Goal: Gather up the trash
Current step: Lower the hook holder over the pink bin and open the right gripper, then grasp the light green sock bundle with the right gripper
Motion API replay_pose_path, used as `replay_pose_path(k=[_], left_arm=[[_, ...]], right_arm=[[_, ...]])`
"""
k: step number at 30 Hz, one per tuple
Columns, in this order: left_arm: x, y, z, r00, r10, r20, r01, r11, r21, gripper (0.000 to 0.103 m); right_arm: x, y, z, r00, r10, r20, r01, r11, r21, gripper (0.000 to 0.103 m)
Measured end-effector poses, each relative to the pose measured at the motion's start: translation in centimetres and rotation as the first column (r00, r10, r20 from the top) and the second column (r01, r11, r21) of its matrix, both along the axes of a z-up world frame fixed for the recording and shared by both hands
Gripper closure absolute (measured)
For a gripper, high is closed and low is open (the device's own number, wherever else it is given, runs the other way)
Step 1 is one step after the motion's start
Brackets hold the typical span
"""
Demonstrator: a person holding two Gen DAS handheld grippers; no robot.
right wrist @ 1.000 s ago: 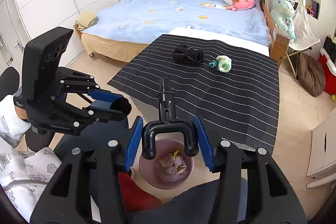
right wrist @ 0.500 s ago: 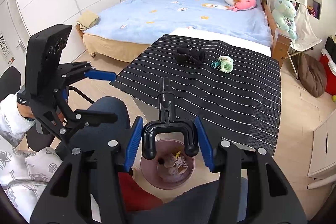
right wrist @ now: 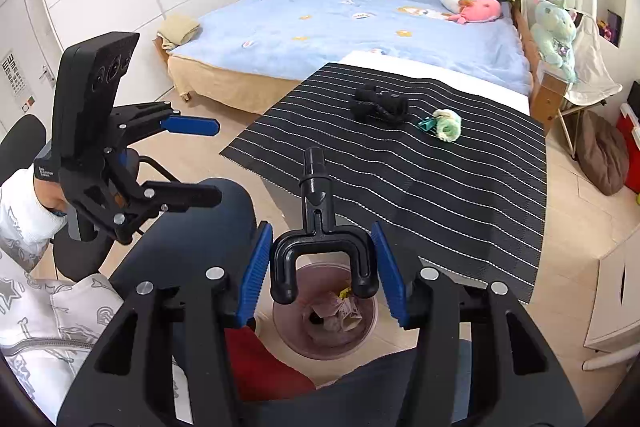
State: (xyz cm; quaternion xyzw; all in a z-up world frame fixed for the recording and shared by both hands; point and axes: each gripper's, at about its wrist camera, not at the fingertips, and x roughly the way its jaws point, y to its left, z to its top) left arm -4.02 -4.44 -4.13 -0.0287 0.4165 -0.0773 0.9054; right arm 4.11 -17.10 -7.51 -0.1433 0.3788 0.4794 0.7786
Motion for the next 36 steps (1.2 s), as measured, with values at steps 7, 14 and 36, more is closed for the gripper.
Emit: replay_pose_path(k=[7,14,36], left_arm=[[-0.9,1.5,-0.1,0.999,0.049,0.003,-0.049,0.999,-0.02,0.008],[-1.5,2.4,-0.1,0.997,0.075,0.005,-0.075,0.997,-0.031,0.008],[-0.6,1.3,-0.4,0.999,0.04,-0.008,-0.04,0.999,-0.023,0.008]], right_arm=[[-0.5,1.3,-0.4,0.999,0.045,-0.01,-0.045,0.999,-0.012,0.052],[-1.0,2.5,-0.8,0.996,0.091,-0.018,-0.091,0.996,-0.021,0.051],[0.4,1.3,-1.6,1.0,-0.004,-0.028,0.003,1.0,-0.011,0.005]])
